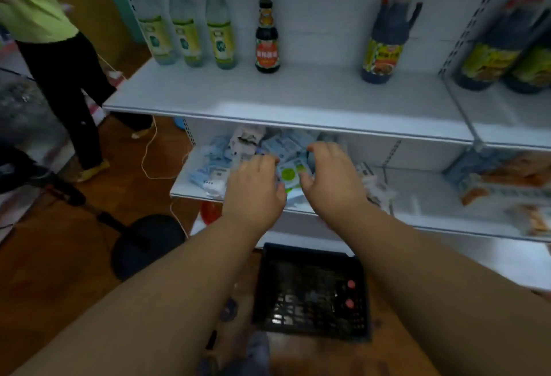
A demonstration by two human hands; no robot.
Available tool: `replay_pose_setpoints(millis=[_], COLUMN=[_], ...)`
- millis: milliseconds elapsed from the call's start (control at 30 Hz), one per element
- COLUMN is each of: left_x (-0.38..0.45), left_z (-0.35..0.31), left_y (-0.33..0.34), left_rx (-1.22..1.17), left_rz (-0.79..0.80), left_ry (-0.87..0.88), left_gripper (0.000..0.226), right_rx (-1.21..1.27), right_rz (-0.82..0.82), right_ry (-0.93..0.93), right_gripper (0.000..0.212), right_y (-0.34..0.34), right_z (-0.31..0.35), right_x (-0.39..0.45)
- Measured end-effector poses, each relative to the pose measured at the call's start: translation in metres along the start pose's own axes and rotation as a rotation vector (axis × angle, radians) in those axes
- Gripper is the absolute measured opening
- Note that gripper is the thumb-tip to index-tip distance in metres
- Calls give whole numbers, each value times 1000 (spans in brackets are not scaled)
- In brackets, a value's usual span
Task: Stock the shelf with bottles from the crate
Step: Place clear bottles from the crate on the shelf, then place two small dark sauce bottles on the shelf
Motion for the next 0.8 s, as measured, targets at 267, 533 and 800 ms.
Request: replay_pose_setpoints(millis=[267, 533, 800], left_x=[-54, -121, -183], left_z=[13, 66, 102], left_y=[139, 287, 429], left_rx=[-162, -153, -137], left_rz=[326, 569, 730], left_ry=[29, -78, -167], left_gripper=[41, 42, 39], right_rx=[-11, 40, 101], right_rz=[149, 430, 591], right_ry=[288, 518, 687], right_gripper=[42, 46, 47], right_y=[102, 247, 372], right_z=[-98, -186, -274], right_x=[-74, -151, -213])
Point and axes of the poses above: each hand's wrist, its own x-axis towards the middle knuckle, its own y-axis out of the palm, z = x × y, the point moved 2 cm from there along x, towards the middle knuckle, and after that the axes turned 1 degree about -y, right-handed, at the moved point
